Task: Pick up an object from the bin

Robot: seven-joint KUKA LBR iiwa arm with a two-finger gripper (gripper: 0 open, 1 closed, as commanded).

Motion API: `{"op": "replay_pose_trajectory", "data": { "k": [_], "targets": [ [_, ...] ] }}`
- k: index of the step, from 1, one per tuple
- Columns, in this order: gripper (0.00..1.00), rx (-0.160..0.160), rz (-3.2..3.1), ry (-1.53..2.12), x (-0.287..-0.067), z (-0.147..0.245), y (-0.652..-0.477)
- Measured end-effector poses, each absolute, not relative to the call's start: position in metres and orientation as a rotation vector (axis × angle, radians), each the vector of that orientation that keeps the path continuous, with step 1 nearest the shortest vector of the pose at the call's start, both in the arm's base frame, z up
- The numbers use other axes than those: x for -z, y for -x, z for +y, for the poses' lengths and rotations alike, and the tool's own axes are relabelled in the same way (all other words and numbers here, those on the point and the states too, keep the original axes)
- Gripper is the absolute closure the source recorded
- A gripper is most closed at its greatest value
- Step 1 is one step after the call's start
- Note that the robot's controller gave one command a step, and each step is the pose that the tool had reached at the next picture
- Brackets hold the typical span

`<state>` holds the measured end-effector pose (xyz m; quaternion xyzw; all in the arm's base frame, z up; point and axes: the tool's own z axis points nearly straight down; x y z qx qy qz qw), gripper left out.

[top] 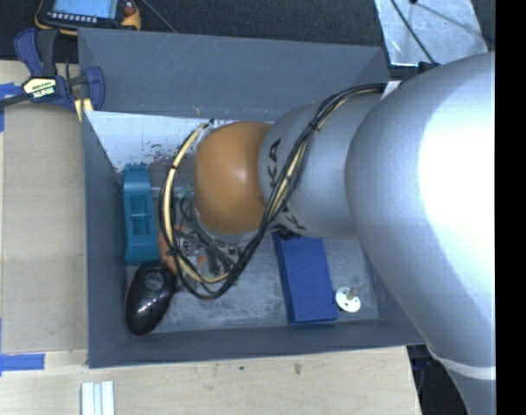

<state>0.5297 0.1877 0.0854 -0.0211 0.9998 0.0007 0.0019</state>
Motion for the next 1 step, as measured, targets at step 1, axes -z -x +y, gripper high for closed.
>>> {"op": "replay_pose_trajectory", "data": {
  "k": [1],
  "targets": [
    [1.0,0.0,3.141,0.067,-0.0988,0.1875,-0.5291]
  ]
}}
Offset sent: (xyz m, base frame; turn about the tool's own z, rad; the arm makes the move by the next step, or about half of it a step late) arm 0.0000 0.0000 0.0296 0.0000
